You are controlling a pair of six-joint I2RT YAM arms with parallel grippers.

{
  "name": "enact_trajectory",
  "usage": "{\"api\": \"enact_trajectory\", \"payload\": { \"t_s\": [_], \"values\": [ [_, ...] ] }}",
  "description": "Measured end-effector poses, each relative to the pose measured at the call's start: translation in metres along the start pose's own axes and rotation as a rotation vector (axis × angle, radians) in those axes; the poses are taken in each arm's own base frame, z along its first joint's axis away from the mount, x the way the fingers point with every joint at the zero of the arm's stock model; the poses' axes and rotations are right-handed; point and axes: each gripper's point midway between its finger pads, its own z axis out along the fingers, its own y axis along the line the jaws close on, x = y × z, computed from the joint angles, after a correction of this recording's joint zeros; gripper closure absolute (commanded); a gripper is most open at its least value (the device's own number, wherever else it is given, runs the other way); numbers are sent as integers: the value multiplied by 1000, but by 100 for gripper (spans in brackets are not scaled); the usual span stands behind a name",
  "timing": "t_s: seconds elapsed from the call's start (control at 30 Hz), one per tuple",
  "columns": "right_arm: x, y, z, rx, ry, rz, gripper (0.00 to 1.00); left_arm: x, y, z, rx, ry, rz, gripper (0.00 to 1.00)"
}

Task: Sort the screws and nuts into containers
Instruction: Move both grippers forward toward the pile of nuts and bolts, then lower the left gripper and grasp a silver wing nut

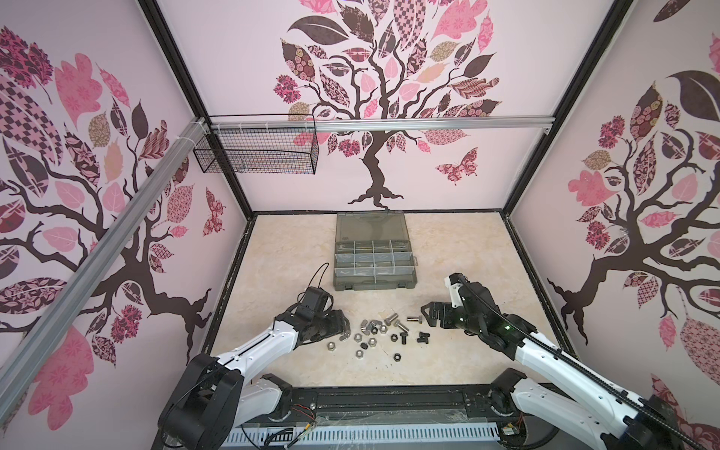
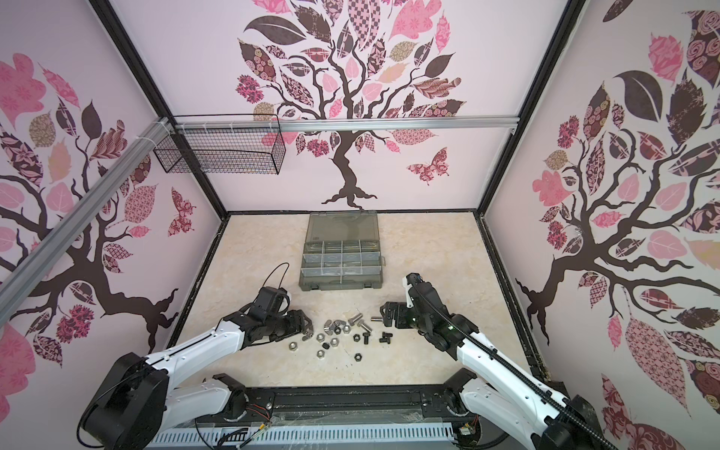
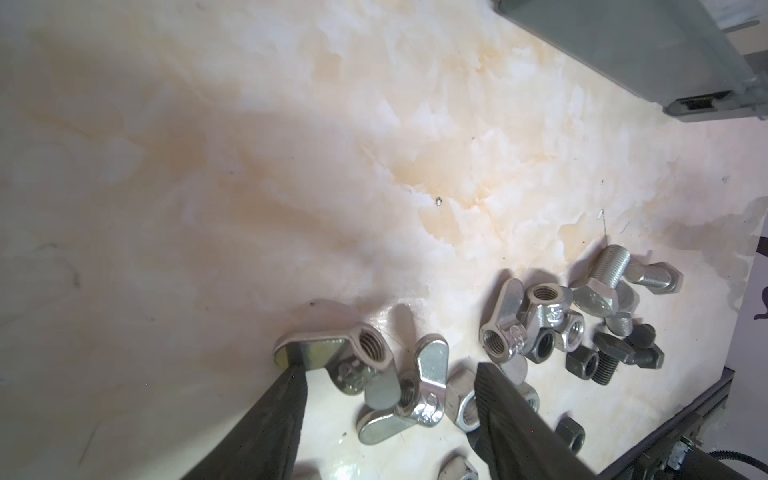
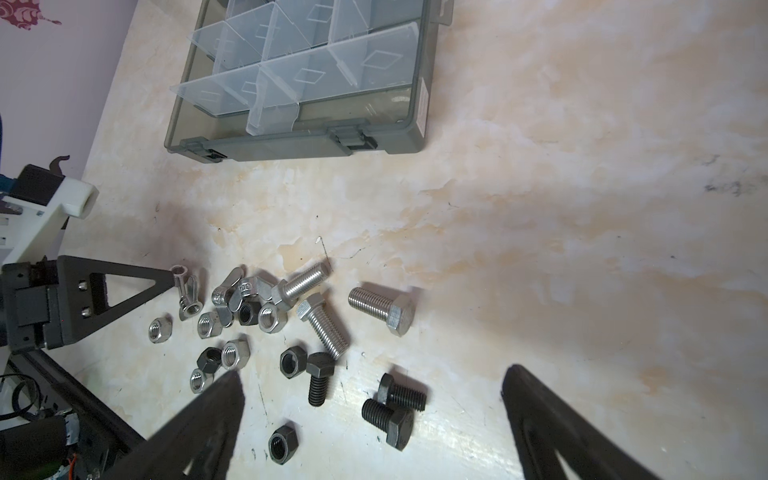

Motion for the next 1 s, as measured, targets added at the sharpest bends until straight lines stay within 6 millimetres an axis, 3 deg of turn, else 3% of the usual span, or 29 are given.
{"api": "enact_trajectory", "payload": {
  "t_s": [0.53,0.77,1.0],
  "values": [
    [0,0,-4,-10,-17,32,1,-10,2,4,-49,-9,50,38],
    [3,-1,-4,-8,-13,43,1,-12,4,-8,-65,-42,81,45],
    [5,-3,-3,-4,-7,44,1,-8,8,-3,-84,-17,98,53]
  ]
}}
